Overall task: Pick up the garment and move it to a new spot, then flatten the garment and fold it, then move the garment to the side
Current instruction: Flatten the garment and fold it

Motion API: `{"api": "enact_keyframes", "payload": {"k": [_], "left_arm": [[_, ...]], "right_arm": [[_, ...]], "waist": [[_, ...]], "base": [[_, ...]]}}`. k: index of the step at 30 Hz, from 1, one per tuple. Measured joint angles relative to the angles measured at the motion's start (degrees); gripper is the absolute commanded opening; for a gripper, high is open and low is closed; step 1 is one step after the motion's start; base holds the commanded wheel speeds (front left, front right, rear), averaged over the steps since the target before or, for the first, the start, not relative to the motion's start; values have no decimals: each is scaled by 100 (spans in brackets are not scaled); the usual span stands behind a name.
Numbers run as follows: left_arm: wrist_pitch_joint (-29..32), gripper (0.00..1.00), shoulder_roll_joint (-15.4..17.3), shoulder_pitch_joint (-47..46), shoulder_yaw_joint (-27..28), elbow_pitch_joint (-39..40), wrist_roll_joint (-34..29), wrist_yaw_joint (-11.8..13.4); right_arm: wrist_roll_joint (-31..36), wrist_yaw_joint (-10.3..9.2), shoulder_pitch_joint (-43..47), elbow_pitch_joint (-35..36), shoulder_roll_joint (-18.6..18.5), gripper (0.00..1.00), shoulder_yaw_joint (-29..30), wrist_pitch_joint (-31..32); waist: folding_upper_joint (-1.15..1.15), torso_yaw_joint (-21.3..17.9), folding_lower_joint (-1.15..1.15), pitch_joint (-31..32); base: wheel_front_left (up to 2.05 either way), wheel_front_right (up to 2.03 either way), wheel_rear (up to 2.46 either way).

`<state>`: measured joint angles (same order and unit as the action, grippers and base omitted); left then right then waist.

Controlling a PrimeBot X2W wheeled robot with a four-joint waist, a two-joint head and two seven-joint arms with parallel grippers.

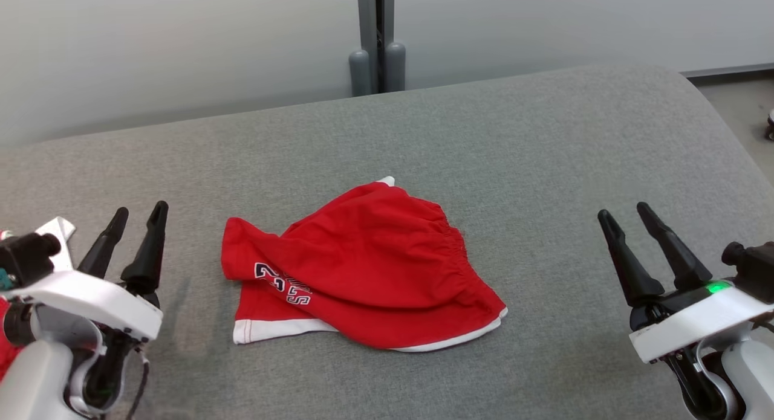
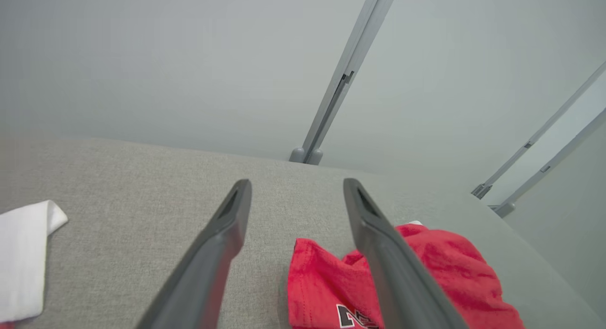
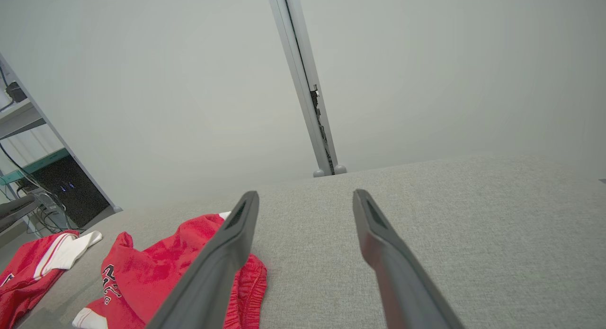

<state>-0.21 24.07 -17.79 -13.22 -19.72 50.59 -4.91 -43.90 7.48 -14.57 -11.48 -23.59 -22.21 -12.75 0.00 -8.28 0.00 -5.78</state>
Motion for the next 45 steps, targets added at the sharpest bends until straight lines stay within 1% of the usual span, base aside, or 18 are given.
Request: {"api": "enact_keyframes", "payload": {"k": [2,5,7,11,13,15,18,21,24,26,29,38,45], "left_arm": [[-271,100,-57,234,23,371,-156,213],[-724,100,-77,545,-26,840,-621,587],[-1015,100,-152,751,-44,1127,-848,805],[-1363,100,-224,1154,59,1661,-1298,1220],[-1443,100,-314,1372,141,1912,-1505,1362],[-1465,100,-383,1584,213,2091,-1712,1443],[-1479,100,-570,1857,390,2272,-2002,1555],[-1478,100,-780,2075,461,2294,-2238,1548],[-1478,100,-936,2148,556,2265,-2401,1508],[-1478,100,-1010,2199,591,2214,-2538,1493],[-1478,100,-1128,2235,622,2107,-2661,1392],[-1478,100,-1372,2296,734,1863,-2861,1184],[-1478,100,-1458,2298,818,1757,-2932,1040]], "right_arm": [[158,0,63,77,96,100,167,-99],[543,0,181,108,222,100,485,-180],[721,0,275,141,376,100,688,-199],[1084,0,454,269,609,100,959,-210],[1325,0,534,388,693,100,1033,-216],[1546,0,632,471,734,100,1082,-219],[1637,0,770,512,888,100,1150,-220],[1972,0,882,407,873,100,1149,-223],[2033,0,932,361,1051,100,1169,-223],[2097,1,935,324,1083,100,1159,-223],[2181,1,937,256,1079,100,1232,-224],[2310,0,928,8,1053,100,1279,-224],[2308,1,927,-38,1039,100,1229,-224]], "waist": [[0,65,0,50],[0,148,0,109],[0,189,0,142],[0,255,0,198],[0,282,0,223],[0,306,0,235],[0,336,0,272],[0,378,0,319],[0,411,0,359],[0,420,0,388],[0,425,0,413],[0,421,0,501],[0,423,0,543]], "base": [[0,0,0],[0,0,0],[0,0,0],[0,0,0],[0,0,0],[0,0,0],[0,0,0],[0,0,0],[0,0,0],[0,0,0],[0,0,0],[0,0,0],[0,0,0]]}}
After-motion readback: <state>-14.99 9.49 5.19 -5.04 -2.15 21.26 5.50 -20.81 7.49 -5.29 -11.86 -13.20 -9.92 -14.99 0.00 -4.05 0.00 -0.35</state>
